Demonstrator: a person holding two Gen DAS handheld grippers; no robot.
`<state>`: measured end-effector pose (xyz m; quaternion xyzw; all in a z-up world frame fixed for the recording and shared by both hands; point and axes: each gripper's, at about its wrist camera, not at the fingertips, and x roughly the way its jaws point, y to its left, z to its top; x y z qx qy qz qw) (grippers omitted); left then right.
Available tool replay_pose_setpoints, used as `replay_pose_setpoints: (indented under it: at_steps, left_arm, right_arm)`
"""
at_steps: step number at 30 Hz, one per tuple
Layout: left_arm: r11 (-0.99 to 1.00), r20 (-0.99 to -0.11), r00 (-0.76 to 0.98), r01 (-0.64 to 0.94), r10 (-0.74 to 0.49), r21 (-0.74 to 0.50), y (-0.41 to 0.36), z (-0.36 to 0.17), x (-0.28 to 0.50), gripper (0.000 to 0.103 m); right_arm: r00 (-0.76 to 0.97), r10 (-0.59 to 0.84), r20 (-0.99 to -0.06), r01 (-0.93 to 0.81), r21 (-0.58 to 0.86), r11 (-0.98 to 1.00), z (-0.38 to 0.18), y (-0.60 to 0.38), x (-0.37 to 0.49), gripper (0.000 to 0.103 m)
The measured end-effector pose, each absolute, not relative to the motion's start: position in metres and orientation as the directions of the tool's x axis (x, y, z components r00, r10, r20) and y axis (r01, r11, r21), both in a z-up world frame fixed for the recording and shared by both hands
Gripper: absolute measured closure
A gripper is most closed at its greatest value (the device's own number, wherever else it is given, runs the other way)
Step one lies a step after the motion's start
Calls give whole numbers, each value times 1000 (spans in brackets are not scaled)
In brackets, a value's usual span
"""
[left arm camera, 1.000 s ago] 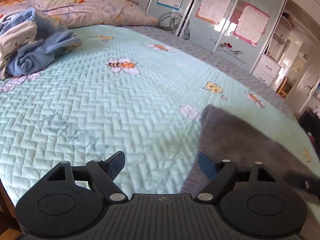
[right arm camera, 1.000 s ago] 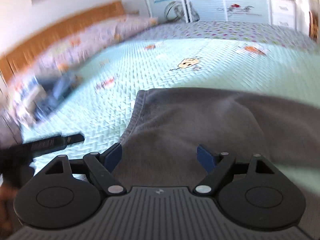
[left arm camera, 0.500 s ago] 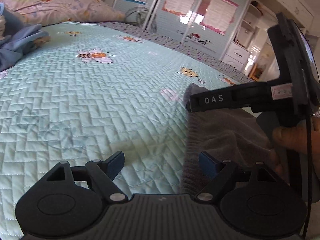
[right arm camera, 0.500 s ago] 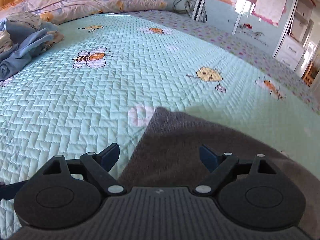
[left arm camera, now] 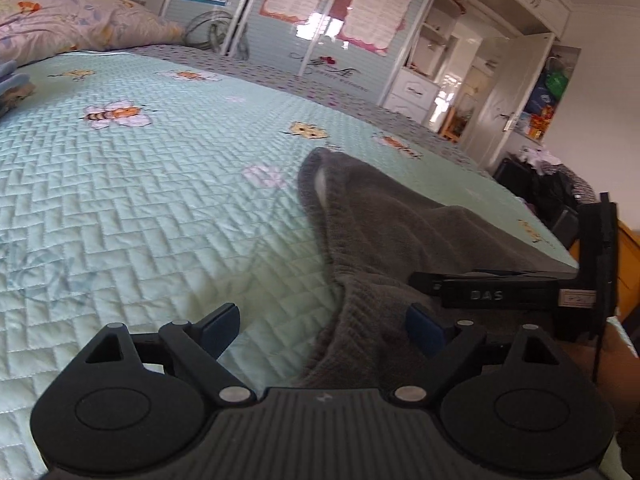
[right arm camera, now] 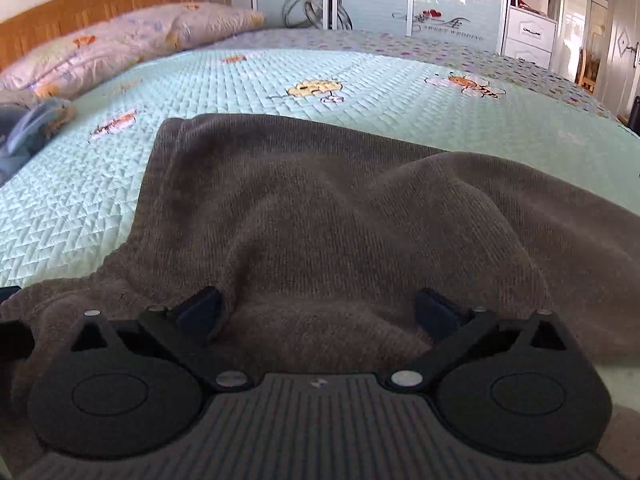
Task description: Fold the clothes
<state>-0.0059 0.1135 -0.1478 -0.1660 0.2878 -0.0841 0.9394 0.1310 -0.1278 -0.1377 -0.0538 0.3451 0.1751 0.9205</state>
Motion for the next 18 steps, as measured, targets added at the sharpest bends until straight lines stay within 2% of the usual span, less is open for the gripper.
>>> replay_pose_setpoints:
  at_steps: [8,14,18]
  left_arm:
    - [879,-415,839,145,-353,-454,118,-147,-6,11]
    - [716,-330,857,63,-396,-695,163,-158,8,10]
    - [515,-253,834,43,-491,-856,185,-168,30,10]
  right_arm:
    - [732,301,-612,-368,17,930,-144,-130,125,0]
    - [734,322,-598,-371,44,928,-146,-134,127,0]
    - [737,327,-592,-372,49,927,-146,-133,127,0]
